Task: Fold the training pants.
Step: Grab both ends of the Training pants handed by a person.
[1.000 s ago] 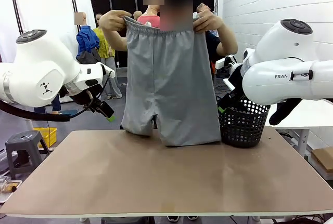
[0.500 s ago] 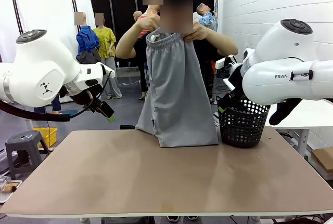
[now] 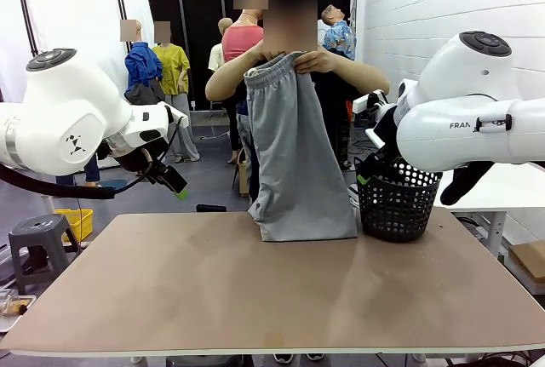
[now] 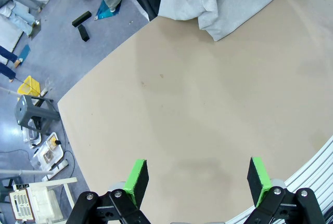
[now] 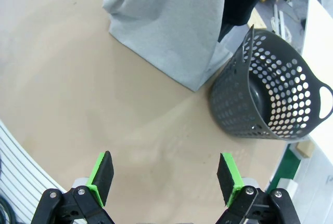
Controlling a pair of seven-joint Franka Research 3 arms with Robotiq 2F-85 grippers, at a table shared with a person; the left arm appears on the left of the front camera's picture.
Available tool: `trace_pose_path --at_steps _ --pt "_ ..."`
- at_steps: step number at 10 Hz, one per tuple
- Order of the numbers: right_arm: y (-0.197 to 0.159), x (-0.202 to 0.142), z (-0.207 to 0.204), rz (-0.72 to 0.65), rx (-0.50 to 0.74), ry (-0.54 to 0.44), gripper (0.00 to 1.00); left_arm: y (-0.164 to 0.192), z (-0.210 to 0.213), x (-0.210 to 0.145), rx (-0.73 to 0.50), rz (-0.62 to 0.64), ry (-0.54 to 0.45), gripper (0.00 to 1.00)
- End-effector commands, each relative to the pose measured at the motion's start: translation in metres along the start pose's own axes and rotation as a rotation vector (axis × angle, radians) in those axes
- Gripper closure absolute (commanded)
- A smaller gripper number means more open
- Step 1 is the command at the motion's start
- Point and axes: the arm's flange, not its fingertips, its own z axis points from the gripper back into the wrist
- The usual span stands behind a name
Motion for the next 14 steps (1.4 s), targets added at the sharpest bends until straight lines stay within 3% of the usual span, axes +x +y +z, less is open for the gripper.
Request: trace_pose_path --at_steps 1,14 --pt "-0.0003 -0.0002 -0.0008 -0.001 0.003 0.001 0.00 0.0008 -0.0013 0.0006 -0.002 -0.010 0.001 0.00" --pt "-0.0003 -0.0002 -0.0008 -0.001 0.003 0.001 0.00 0.0008 -0.0013 0.0006 -0.002 -0.010 0.001 0.00"
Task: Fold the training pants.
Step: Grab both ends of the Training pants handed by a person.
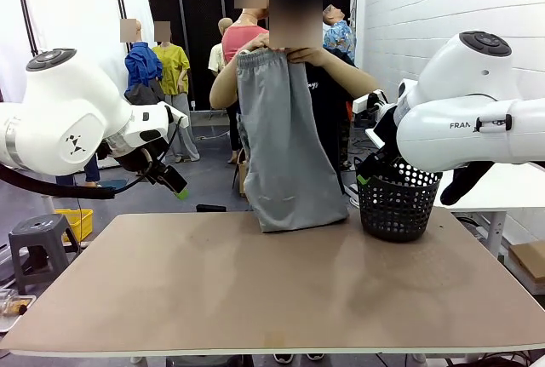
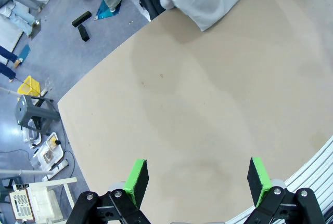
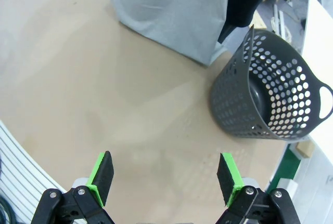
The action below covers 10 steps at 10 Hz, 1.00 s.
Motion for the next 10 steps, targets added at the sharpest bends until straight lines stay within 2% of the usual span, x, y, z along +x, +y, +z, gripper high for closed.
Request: trace_pose_path --at_steps 1,10 --pt "-0.0003 -0.0002 -0.0008 -0.001 0.003 0.001 0.00 0.0008 -0.0013 0.0006 -0.002 -0.010 0.001 0.00" --pt "-0.0003 -0.0002 -0.0008 -0.001 0.003 0.001 0.00 0.0008 -0.0013 0.0006 -0.002 -0.010 0.001 0.00"
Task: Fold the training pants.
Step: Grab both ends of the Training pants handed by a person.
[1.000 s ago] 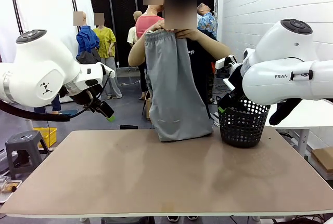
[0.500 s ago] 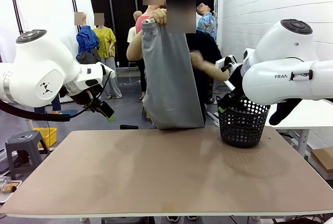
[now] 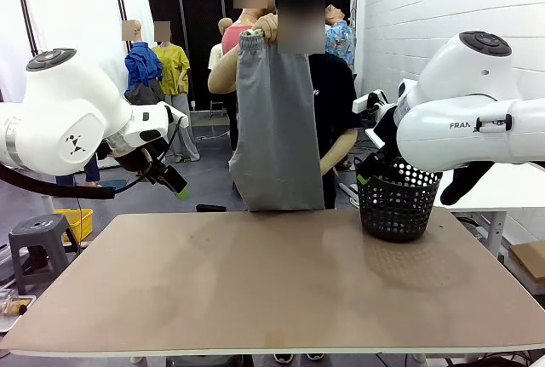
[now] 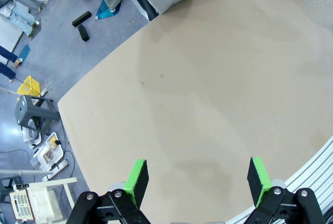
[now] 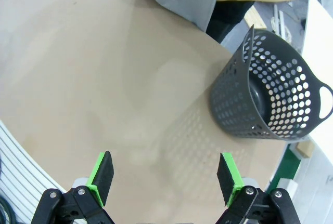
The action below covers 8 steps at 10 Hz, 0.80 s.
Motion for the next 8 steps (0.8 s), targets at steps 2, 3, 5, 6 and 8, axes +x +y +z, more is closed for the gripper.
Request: trace_pose_path --at_steps 2,3,5,6,8 --pt "-0.0003 -0.0002 -0.0008 -0.001 0.003 0.001 0.00 0.0008 -0.0013 0.0006 -0.002 -0.010 0.001 0.00" --pt "-0.0003 -0.0002 -0.0008 -0.001 0.003 0.001 0.00 0.0008 -0.0013 0.0006 -0.002 -0.010 0.001 0.00" --pt "-0.0003 -0.0002 -0.0008 -0.001 0.003 0.001 0.00 0.0008 -0.0013 0.0006 -0.002 -0.010 0.001 0.00" --pt "-0.0003 -0.0002 -0.0008 -0.001 0.003 0.001 0.00 0.0008 -0.0013 0.0006 -0.002 -0.010 0.001 0.00" --pt "-0.0003 -0.0002 -0.0008 -0.001 0.003 0.001 0.00 0.0008 -0.0013 0.0006 -0.002 -0.010 0.001 0.00"
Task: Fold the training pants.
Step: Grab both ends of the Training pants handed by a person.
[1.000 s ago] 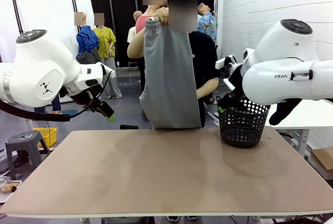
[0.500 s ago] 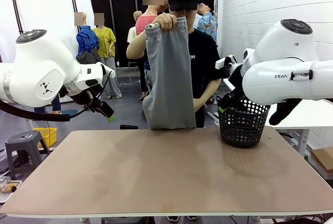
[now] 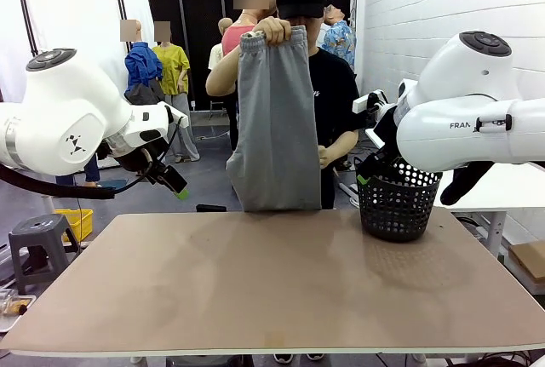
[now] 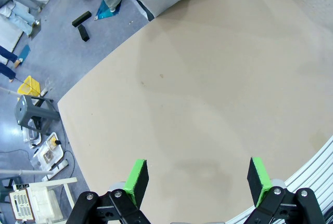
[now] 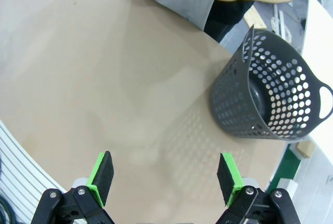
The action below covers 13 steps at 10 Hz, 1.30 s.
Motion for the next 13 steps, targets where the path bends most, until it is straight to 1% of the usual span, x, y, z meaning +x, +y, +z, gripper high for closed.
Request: trace_pose_path --at_steps 1,13 --pt "-0.0003 -0.0002 -0.0008 -0.001 0.003 0.001 0.00 0.0008 -0.0013 0.0006 -0.002 -0.010 0.001 0.00" --pt "-0.0003 -0.0002 -0.0008 -0.001 0.003 0.001 0.00 0.0008 -0.0013 0.0006 -0.002 -0.010 0.001 0.00"
